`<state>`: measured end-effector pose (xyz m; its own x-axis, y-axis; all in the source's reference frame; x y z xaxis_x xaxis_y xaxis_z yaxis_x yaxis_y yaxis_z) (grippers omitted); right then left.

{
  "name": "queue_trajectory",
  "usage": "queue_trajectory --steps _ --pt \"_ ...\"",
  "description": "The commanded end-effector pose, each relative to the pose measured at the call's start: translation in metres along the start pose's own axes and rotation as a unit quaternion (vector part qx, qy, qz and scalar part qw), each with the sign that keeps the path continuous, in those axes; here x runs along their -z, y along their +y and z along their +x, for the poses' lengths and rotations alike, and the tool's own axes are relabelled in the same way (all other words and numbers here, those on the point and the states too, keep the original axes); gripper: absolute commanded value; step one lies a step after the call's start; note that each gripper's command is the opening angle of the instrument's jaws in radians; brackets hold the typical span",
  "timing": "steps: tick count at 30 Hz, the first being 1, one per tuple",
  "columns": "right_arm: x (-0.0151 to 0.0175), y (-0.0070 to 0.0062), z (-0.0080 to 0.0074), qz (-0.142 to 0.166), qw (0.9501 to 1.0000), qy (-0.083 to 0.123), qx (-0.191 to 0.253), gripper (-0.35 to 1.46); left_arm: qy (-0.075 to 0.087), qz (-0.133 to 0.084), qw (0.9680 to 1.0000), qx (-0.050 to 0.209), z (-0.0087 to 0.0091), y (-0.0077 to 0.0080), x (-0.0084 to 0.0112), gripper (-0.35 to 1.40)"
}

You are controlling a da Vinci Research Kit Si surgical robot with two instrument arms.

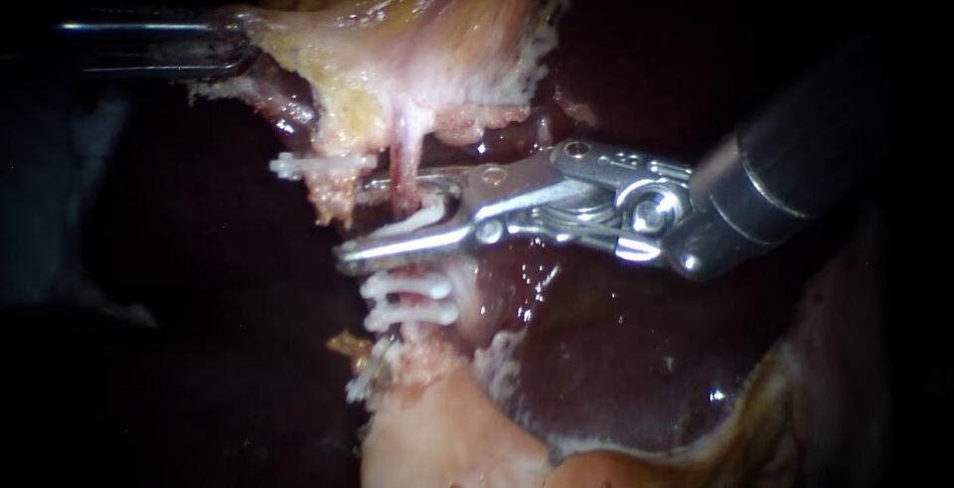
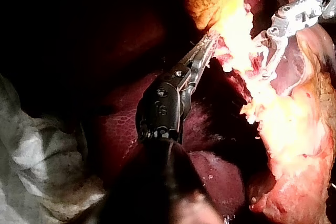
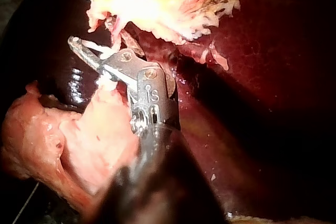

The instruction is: Clipping third clip right tube

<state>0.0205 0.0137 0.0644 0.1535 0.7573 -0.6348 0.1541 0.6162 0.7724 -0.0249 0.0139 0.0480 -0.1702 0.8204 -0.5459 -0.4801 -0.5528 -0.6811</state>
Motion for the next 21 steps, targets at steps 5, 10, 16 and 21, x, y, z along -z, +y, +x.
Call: queue_trajectory --steps 5,10,16,21 --pt "0.0001 -0.0002 0.0004 0.006 0.9998 0.017 0.001 0.46 0.0 0.0 1.0 0.0 0.0 0.0 -0.0001 -0.35" --pt "0.0007 -0.0014 0.0022 0.028 0.9989 0.036 -0.003 0.45 0.0 0.0 1.0 0.0 0.0 0.0 -0.0001 -0.35" --pt "0.0012 -0.0038 0.0042 0.056 0.9975 0.041 -0.01 0.43 0.0 0.0 1.0 0.0 0.0 0.0 0.0 -0.35" --pt "0.0009 -0.0052 0.0048 0.075 0.9959 0.043 -0.026 0.42 0.0 0.0 1.0 0.0 0.0 0.0 0.0 -0.35"
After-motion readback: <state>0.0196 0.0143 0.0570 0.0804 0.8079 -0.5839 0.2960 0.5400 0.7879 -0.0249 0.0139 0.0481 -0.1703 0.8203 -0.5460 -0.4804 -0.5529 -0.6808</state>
